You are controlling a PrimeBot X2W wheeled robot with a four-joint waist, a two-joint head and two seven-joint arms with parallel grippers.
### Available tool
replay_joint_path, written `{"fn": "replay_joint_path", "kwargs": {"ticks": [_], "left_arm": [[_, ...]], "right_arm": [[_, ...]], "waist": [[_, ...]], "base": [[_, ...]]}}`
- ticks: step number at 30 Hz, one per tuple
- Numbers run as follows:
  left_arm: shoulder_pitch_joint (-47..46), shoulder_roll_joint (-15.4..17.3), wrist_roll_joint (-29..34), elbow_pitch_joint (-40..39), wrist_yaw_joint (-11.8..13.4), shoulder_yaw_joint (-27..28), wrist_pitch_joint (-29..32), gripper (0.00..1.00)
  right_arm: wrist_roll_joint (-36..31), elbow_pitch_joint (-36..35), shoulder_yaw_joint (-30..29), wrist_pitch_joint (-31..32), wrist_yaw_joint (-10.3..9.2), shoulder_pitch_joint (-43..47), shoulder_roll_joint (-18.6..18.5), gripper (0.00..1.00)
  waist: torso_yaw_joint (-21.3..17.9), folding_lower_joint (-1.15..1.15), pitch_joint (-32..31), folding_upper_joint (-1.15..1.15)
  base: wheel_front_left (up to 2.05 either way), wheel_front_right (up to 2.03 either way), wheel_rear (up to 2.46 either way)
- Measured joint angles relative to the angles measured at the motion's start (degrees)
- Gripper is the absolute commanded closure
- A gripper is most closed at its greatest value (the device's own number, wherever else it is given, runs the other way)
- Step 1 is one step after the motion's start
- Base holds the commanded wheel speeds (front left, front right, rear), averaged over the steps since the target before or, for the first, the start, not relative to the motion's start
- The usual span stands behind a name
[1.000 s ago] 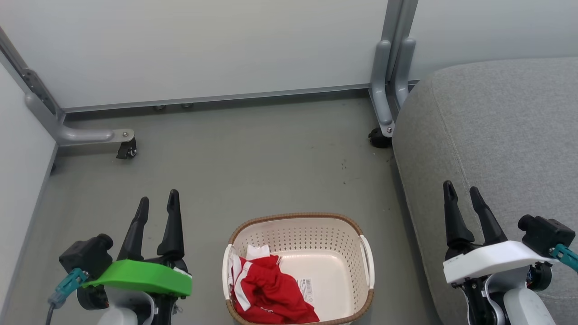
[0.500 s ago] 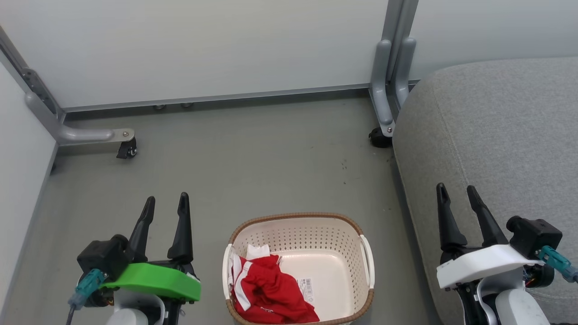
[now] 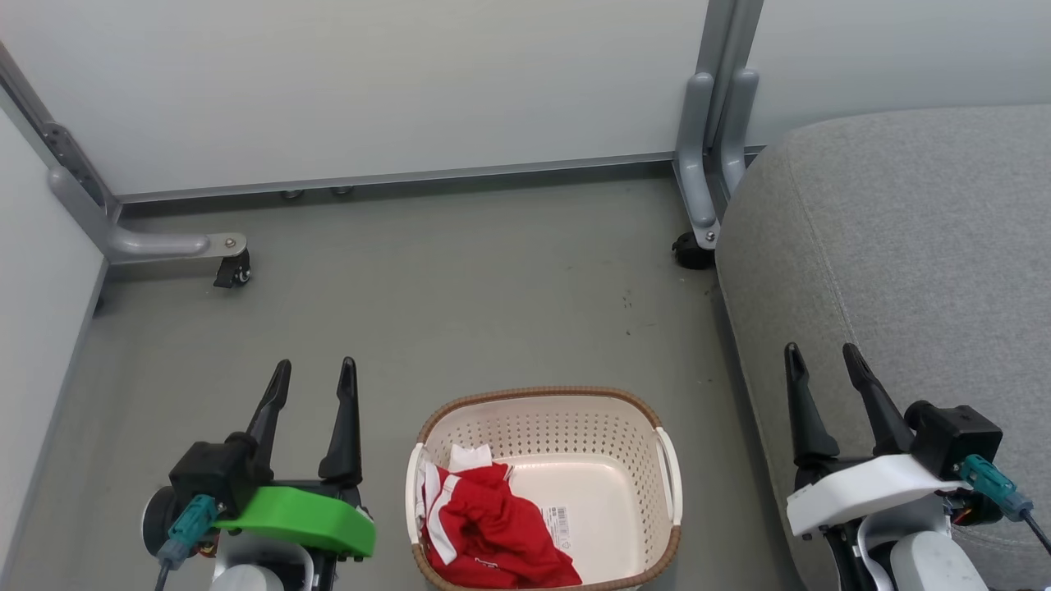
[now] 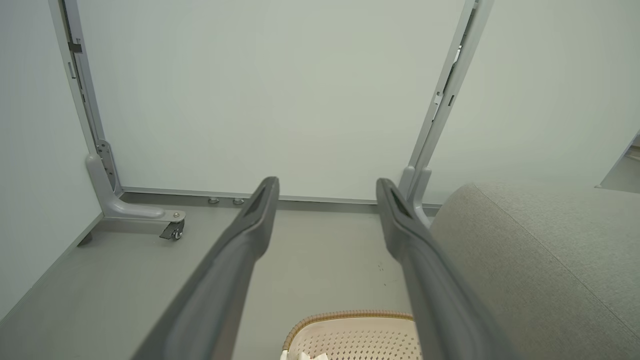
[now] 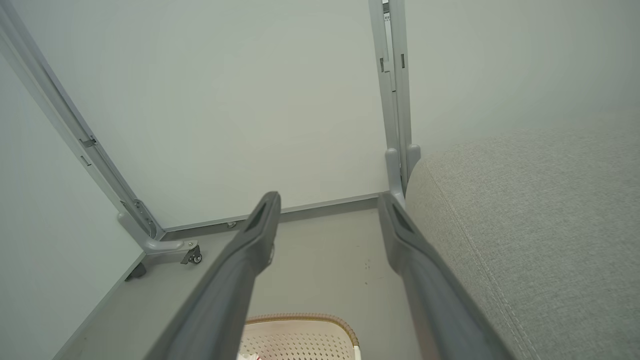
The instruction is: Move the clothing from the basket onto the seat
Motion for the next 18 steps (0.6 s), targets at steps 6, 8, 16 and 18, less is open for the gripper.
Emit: {"fn": "replay_joint_path", "kwargs": {"ticks": [6, 8, 16, 18], "left_arm": [[0.23, -0.03, 2.52, 0.78, 0.18, -0.22, -0.63, 0.0], [0.26, -0.04, 3.13, 0.93, 0.18, -0.32, -0.81, 0.0], [0.27, -0.08, 6.43, 1.79, 0.43, -0.65, -1.8, 0.0], [0.27, -0.08, 6.99, 1.94, 0.45, -0.71, -1.99, 0.0]], "right_arm": [[-1.56, 0.32, 0.43, -0.12, 0.0, 0.08, -0.01, 0.0], [-1.72, 0.27, 0.48, -0.12, 0.0, 0.12, -0.01, 0.0], [-4.44, -0.38, 0.3, 0.07, 0.0, 0.28, -0.05, 0.0], [-4.89, -0.53, 0.18, 0.27, 0.0, 0.31, -0.05, 0.0]], "waist": [[-0.04, 0.0, 0.06, 0.0], [-0.03, 0.0, 0.1, 0.0], [0.08, 0.0, 0.18, 0.0], [0.1, 0.0, 0.19, 0.0]], "base": [[0.0, 0.0, 0.0], [0.0, 0.0, 0.0], [0.0, 0.0, 0.0], [0.0, 0.0, 0.0]]}}
